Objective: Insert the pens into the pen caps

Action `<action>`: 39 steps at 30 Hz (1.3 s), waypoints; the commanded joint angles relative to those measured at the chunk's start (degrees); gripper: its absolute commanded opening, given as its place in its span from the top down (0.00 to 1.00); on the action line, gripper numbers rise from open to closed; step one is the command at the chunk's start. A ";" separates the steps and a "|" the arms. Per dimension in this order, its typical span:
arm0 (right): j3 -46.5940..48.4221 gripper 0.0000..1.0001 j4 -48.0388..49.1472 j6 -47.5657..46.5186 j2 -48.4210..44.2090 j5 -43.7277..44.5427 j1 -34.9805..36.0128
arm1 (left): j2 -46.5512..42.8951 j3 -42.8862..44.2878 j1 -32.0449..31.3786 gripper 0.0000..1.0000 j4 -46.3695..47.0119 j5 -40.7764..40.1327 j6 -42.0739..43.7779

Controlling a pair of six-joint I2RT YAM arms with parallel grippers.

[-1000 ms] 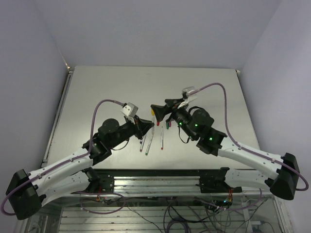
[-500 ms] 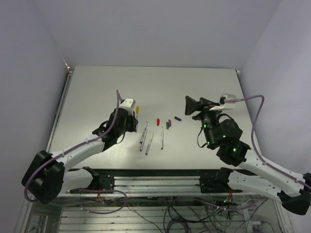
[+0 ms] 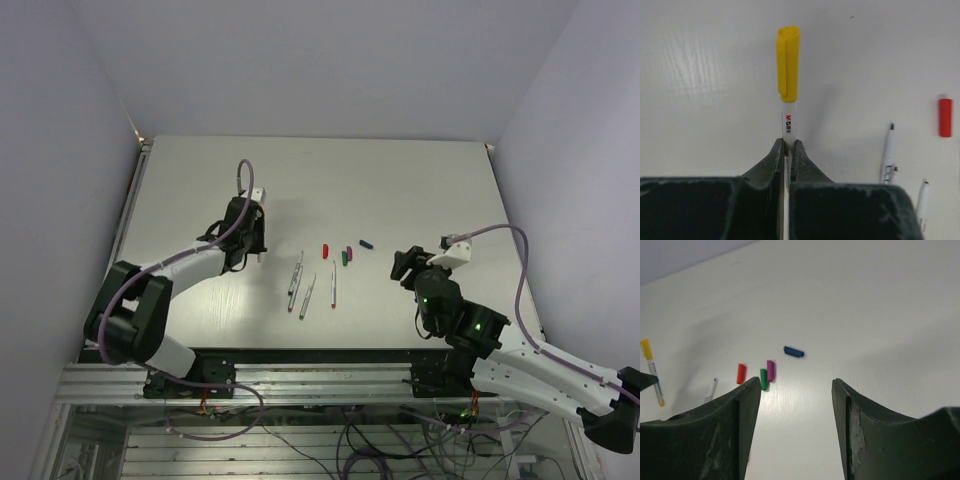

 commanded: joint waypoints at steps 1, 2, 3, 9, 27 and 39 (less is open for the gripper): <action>-0.64 0.42 -3.01 4.76 0.72 1.56 -0.02 | 3.68 2.95 2.79 0.93 -1.16 5.08 1.79; -0.65 0.41 -2.60 3.94 1.28 1.79 -0.06 | 4.47 3.43 3.04 0.93 -1.56 4.81 1.86; -0.60 0.41 -2.15 3.03 1.82 1.85 -0.02 | 5.22 3.89 3.15 0.93 -1.95 4.34 1.96; 0.28 0.42 0.40 -1.33 5.53 3.20 -0.06 | 9.10 6.71 3.52 0.92 -5.29 3.99 2.28; 1.29 0.35 4.39 -5.81 9.99 6.81 0.01 | 10.86 8.92 4.01 0.63 -6.06 6.88 1.70; 1.14 0.41 2.38 -3.00 9.63 9.69 -0.27 | -4.91 7.85 3.75 0.62 -8.16 4.98 0.64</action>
